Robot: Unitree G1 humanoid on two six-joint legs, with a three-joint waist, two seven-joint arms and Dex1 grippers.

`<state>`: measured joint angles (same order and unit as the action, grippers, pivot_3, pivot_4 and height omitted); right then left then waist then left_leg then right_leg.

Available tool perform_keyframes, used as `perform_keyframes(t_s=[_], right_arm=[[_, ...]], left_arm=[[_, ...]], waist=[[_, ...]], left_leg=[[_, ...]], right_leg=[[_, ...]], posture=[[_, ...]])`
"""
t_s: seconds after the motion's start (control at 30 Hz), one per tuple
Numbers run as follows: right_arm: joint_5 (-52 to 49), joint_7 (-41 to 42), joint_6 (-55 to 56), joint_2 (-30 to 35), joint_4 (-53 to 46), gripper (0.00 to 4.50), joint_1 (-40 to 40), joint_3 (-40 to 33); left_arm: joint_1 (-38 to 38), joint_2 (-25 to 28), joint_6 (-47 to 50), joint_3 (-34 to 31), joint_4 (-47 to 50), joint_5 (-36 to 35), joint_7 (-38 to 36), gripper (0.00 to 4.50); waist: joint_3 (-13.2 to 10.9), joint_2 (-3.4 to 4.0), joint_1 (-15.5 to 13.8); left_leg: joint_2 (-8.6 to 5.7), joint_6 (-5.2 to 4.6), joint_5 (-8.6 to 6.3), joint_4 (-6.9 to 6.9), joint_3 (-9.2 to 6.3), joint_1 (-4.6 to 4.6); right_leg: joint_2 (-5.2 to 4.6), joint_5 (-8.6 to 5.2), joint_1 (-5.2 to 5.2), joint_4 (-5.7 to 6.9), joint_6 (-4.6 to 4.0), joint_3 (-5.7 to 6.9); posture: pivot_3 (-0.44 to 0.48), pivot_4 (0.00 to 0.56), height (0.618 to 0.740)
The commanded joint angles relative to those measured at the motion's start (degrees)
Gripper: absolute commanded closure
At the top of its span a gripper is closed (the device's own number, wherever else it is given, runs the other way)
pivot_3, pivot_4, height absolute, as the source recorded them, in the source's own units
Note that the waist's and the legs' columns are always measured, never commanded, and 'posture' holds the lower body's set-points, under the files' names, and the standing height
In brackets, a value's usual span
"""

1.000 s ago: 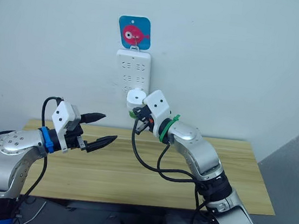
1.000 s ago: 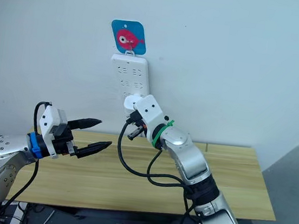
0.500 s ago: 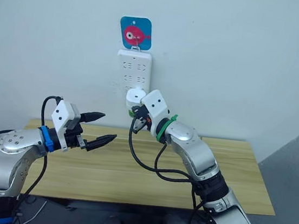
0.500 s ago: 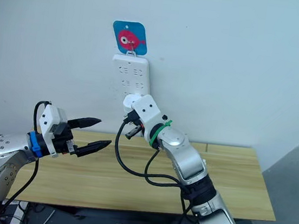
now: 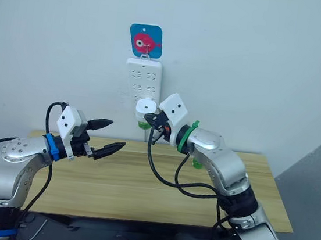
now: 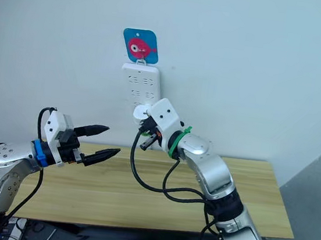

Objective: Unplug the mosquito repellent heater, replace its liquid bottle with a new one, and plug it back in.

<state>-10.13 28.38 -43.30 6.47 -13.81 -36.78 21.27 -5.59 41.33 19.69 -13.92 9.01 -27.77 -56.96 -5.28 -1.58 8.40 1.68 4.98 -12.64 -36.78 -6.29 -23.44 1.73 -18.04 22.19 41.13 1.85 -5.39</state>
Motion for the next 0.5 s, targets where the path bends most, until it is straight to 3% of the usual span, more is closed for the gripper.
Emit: perform_keyframes(t_s=[0.03, 0.13, 0.27, 0.37, 0.5], right_arm=[[-2.47, 5.64, -1.1, 4.08, -5.15, 4.45, 1.16, 1.05], [-2.64, 7.27, -0.61, 6.7, -6.35, 4.45, 1.79, 1.28], [-0.13, 11.64, 2.05, 20.29, -11.97, 4.29, 7.33, -0.9], [0.01, 13.52, 3.98, 27.76, -13.27, 3.62, 10.95, -4.58], [-0.4, 15.38, 6.32, 32.36, -13.21, 2.23, 12.96, -7.27]], left_arm=[[-1.41, 0.98, -2.26, -0.7, -1.02, 0.52, -0.57, 0.0], [-1.63, 1.24, -3.2, -0.47, -2.11, 1.05, -1.02, 0.0], [0.75, 4.77, -9.38, -1.77, -7.37, 4.09, -5.4, 0.0], [2.17, 7.73, -14.48, -1.42, -11.17, 5.57, -9.99, 0.0], [2.73, 9.52, -19.37, -0.43, -14.83, 7.51, -12.75, 0.0]], waist=[[0.01, 0.0, 0.16], [0.01, 0.0, 0.32], [0.1, -0.05, 0.42], [0.09, -0.04, 0.32], [0.1, -0.03, 0.44]], left_leg=[[0.0, 0.0, 0.0, 0.02, -0.01, 0.0], [0.0, 0.0, 0.0, 0.02, 0.01, 0.0], [-0.02, 0.01, -0.01, 0.02, 0.01, 0.0], [-0.04, 0.01, -0.01, 0.04, 0.07, 0.0], [0.01, 0.0, -0.01, 0.04, 0.13, 0.07]], right_leg=[[0.0, -0.01, 0.0, 0.0, -0.02, 0.01], [0.0, -0.03, 0.01, 0.0, -0.01, 0.0], [-0.01, -0.07, -0.02, -0.05, 0.06, 0.01], [-0.03, -0.14, 0.0, -0.09, 0.14, -0.02], [0.01, -0.21, 0.0, -0.05, 0.11, -0.05]], posture=[[-0.104, 0.0, 0.71], [-0.103, 0.0, 0.71], [-0.095, 0.0, 0.71], [-0.093, 0.0, 0.71], [-0.096, 0.0, 0.71]])
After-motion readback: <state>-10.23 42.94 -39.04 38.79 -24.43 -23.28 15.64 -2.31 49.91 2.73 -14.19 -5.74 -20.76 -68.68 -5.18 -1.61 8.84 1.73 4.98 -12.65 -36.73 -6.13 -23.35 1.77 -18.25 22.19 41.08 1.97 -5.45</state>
